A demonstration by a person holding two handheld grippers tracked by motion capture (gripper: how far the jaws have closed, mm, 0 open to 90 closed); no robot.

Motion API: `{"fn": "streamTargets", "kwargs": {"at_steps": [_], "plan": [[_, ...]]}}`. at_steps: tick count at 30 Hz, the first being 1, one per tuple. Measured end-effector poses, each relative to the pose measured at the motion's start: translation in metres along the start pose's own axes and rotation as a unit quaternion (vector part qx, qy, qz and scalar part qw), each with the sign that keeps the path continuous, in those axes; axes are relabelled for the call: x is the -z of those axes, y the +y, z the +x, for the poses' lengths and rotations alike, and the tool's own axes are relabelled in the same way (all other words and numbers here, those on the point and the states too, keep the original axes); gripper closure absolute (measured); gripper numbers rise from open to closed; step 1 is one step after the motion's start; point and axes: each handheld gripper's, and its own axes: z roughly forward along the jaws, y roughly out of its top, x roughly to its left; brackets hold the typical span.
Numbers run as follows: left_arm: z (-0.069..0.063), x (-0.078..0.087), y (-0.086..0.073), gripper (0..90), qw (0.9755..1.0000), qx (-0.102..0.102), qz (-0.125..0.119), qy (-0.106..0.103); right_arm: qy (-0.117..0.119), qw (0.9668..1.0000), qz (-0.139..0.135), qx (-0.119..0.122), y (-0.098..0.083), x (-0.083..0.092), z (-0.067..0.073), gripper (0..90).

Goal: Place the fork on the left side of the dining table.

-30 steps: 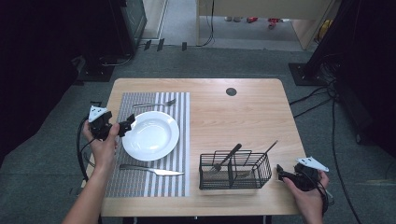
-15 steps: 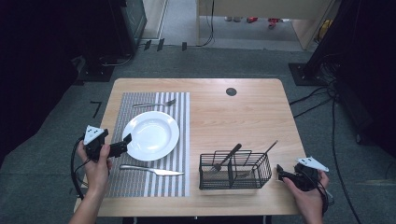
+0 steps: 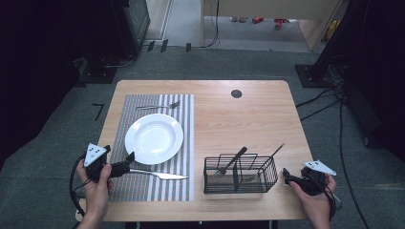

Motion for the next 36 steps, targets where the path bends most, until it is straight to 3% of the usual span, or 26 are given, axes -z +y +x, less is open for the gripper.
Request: {"fn": "streamTargets", "kwargs": {"at_steps": [10,25,28,33,36], "plan": [[-0.003,0.017,-0.02,1.2,0.9999,-0.009,0.008,0.01,0.0,1.0,0.0,0.0,0.0,0.0,0.0,11.5],[0.013,0.03,-0.051,1.2,0.9989,0.003,0.037,0.029,0.0,1.0,0.0,0.0,0.0,0.0,0.0,11.5],[0.018,0.033,-0.058,1.2,0.9981,0.001,0.043,0.044,0.0,1.0,0.0,0.0,0.0,0.0,0.0,11.5],[0.021,0.034,-0.063,1.2,0.9977,0.007,0.049,0.046,0.0,1.0,0.0,0.0,0.0,0.0,0.0,11.5],[0.022,0.033,-0.068,1.2,0.9964,0.005,0.066,0.053,0.0,1.0,0.0,0.0,0.0,0.0,0.0,11.5]]}}
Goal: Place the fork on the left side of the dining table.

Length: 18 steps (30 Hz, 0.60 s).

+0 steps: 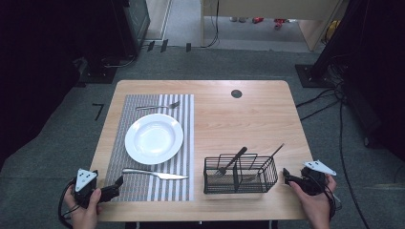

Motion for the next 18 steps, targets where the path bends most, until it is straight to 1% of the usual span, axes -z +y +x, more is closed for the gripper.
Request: {"fn": "streamTargets", "kwargs": {"at_steps": [2,3,4,5,7,9,10,12,14,17,18], "plan": [[0.0,-0.002,-0.003,1.2,1.0,0.0,0.008,-0.001,0.0,1.0,0.0,0.0,0.0,0.0,0.0,11.5],[0.0,-0.002,-0.003,1.2,1.0,0.0,0.008,-0.001,0.0,1.0,0.0,0.0,0.0,0.0,0.0,11.5],[-0.001,-0.003,-0.003,1.2,0.9999,-0.003,0.013,0.001,0.0,1.0,0.0,0.0,0.0,0.0,0.0,11.5],[-0.001,-0.003,-0.003,1.2,0.9999,-0.003,0.013,0.001,0.0,1.0,0.0,0.0,0.0,0.0,0.0,11.5],[-0.003,-0.004,-0.003,1.2,0.9998,-0.014,0.017,0.004,0.0,1.0,0.0,0.0,0.0,0.0,0.0,11.5],[-0.003,-0.004,-0.003,1.2,0.9997,-0.016,0.018,0.004,0.0,1.0,0.0,0.0,0.0,0.0,0.0,11.5],[-0.005,-0.006,-0.003,1.2,0.9994,-0.022,0.024,0.008,0.0,1.0,0.0,0.0,0.0,0.0,0.0,11.5],[-0.007,-0.009,-0.002,1.2,0.9984,-0.03,0.046,0.012,0.0,1.0,0.0,0.0,0.0,0.0,0.0,11.5],[-0.009,-0.01,-0.002,1.2,0.9979,-0.04,0.049,0.015,0.0,1.0,0.0,0.0,0.0,0.0,0.0,11.5],[-0.009,-0.01,-0.002,1.2,0.9977,-0.04,0.053,0.014,0.0,1.0,0.0,0.0,0.0,0.0,0.0,11.5],[-0.008,-0.011,-0.002,1.2,0.9975,-0.038,0.059,0.014,0.0,1.0,0.0,0.0,0.0,0.0,0.0,11.5]]}}
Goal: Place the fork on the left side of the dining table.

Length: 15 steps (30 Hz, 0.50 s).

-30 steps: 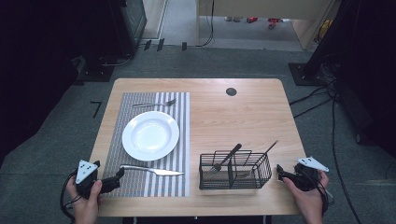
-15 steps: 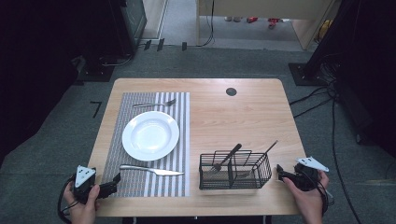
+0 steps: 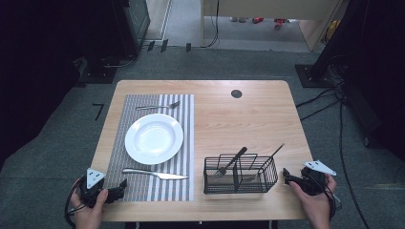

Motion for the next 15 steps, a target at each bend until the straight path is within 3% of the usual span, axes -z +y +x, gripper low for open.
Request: {"fn": "streamTargets", "kwargs": {"at_steps": [4,15], "plan": [[-0.0011,-0.0026,0.0009,1.2,0.9999,-0.005,0.015,0.0,0.0,1.0,0.0,0.0,0.0,0.0,0.0,11.5],[0.0001,-0.0029,0.001,1.2,0.9998,-0.001,0.018,-0.005,0.0,1.0,0.0,0.0,0.0,0.0,0.0,11.5]]}}
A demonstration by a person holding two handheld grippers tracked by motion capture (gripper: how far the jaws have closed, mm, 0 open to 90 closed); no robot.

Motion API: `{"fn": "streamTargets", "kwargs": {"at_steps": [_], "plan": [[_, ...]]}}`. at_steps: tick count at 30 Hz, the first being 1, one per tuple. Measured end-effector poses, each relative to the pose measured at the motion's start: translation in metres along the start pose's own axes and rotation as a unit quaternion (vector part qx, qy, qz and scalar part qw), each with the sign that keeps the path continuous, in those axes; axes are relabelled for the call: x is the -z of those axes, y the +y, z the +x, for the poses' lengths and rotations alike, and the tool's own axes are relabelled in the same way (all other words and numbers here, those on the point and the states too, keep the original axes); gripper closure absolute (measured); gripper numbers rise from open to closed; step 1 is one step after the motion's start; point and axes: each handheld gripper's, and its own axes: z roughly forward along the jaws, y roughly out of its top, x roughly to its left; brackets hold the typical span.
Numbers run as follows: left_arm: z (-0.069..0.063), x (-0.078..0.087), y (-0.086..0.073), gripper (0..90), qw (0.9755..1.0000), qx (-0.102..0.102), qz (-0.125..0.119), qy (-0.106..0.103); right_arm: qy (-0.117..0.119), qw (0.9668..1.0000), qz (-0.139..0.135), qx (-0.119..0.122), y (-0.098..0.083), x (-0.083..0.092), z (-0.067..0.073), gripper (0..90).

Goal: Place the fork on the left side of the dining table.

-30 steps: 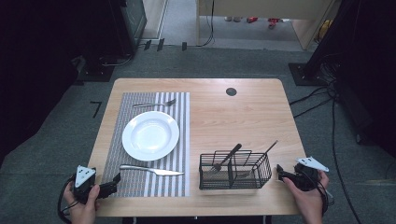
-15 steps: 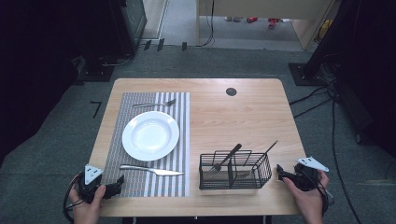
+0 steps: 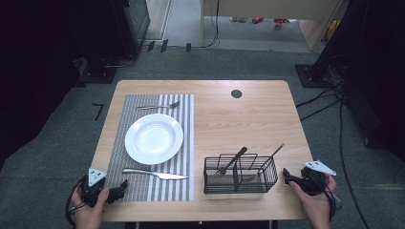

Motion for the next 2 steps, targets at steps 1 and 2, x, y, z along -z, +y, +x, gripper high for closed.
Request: {"fn": "streamTargets", "kwargs": {"at_steps": [1,2], "plan": [[0.0,0.0,0.0,1.2,1.0,0.0,0.0,0.0,0.0,1.0,0.0,0.0,0.0,0.0,0.0,11.5],[-0.0001,0.0,0.0,1.2,1.0,0.0,0.0,0.0,0.0,1.0,0.0,0.0,0.0,0.0,0.0,11.5]]}}
